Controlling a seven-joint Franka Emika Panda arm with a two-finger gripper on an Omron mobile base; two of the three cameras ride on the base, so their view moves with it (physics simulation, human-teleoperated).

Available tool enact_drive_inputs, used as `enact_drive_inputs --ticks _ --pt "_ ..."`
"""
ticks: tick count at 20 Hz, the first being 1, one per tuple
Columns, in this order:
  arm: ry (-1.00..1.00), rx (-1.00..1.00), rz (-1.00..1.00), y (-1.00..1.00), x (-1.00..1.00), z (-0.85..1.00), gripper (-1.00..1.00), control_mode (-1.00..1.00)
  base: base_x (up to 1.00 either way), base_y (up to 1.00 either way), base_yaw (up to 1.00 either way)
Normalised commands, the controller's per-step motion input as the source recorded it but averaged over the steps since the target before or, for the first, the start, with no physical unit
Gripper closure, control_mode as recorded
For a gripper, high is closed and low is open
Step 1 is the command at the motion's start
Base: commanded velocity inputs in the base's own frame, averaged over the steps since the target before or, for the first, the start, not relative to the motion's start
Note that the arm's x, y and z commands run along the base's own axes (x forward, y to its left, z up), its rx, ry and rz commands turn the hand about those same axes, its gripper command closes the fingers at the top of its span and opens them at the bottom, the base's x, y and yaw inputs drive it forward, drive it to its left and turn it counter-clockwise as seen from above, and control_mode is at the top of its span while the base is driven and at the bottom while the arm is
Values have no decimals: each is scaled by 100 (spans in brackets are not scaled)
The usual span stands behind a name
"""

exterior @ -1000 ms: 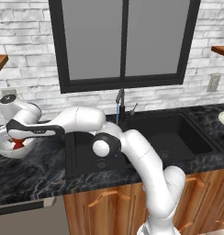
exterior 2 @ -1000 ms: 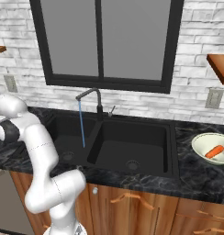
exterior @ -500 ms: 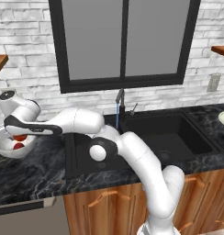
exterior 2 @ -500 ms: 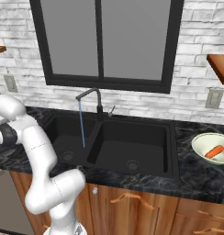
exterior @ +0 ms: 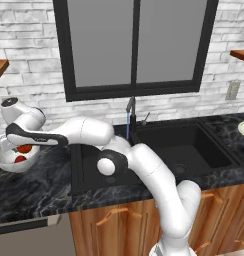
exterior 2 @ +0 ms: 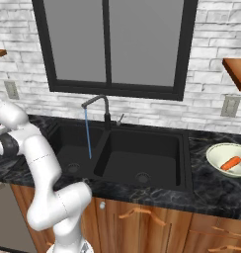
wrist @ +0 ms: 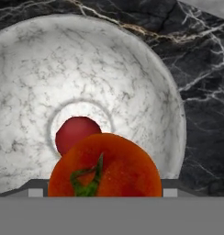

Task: Pick the tomatos from the sink and place them in one bowl. Place the carrot in the other bowl. Then turn off the sink faucet.

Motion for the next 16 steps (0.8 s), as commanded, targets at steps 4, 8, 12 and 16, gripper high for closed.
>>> enact_drive_inputs --ticks 4,8,12,16 --pt "0 5 0 0 0 -8 100 -100 0 0 0" --pt "0 2 0 1 0 0 -100 -100 0 0 0" --pt "0 1 0 0 0 0 -100 -100 0 0 0" --pt "-1 0 0 5 0 0 -100 -100 0 0 0"
